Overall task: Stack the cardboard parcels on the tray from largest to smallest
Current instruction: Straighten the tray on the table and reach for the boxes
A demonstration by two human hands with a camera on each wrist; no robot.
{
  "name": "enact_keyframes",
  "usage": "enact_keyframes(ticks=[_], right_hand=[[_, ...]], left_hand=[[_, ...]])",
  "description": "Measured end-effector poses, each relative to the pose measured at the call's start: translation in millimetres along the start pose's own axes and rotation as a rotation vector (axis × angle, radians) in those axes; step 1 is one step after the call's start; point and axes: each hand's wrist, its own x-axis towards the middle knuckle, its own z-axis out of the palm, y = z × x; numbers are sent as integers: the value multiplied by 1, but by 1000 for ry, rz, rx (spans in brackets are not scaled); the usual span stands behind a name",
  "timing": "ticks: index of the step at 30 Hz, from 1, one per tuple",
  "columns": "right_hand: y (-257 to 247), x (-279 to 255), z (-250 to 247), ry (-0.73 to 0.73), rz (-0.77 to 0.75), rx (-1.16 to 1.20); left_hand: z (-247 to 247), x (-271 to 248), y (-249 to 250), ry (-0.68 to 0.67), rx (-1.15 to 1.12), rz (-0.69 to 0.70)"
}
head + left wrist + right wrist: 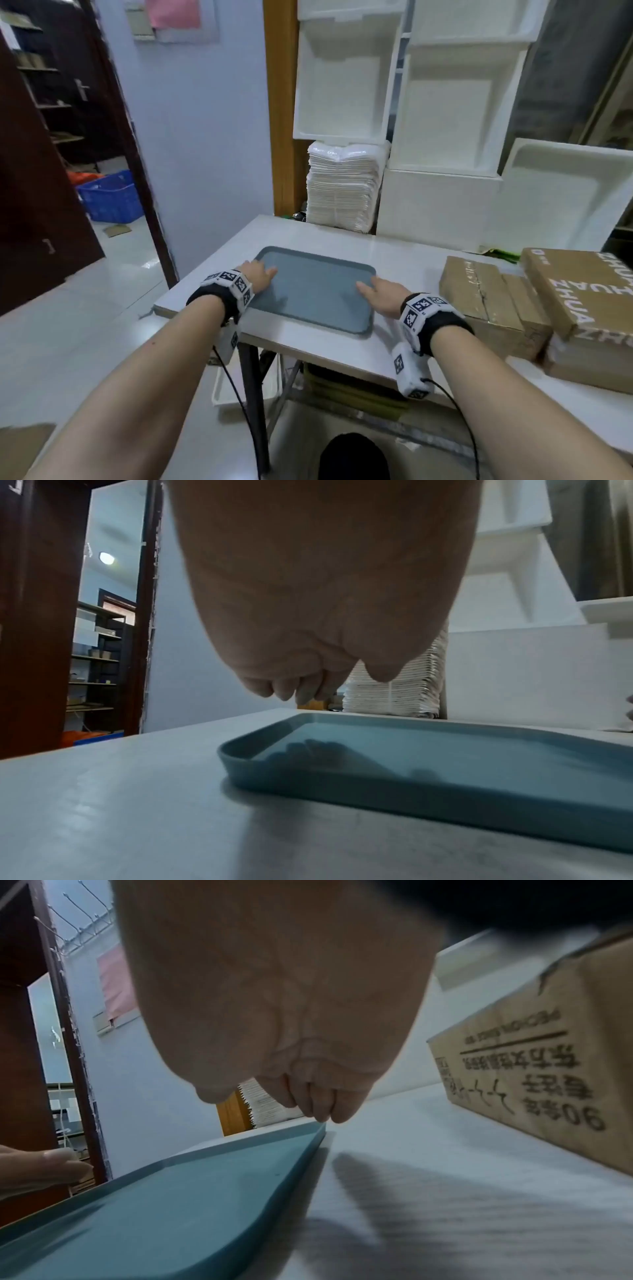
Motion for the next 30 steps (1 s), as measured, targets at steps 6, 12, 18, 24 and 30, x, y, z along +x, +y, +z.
enact_keyframes(ticks=[6,12,18,24,30], right_hand=[[-2,15,8,-45,40,-15],[0,24,14,-11,41,-48],[9,27,15,16,32,-62],[31,22,6,41,83,-111],[60,13,-7,56,176,-99]], left_hand=[[5,8,-14,-29,-28,-64],[5,17,-16,-83,-40,-91],[8,21,-7,-97,-21,-56],[14,27,14,-131,-49,2],[21,25,49,-169,-68,83]])
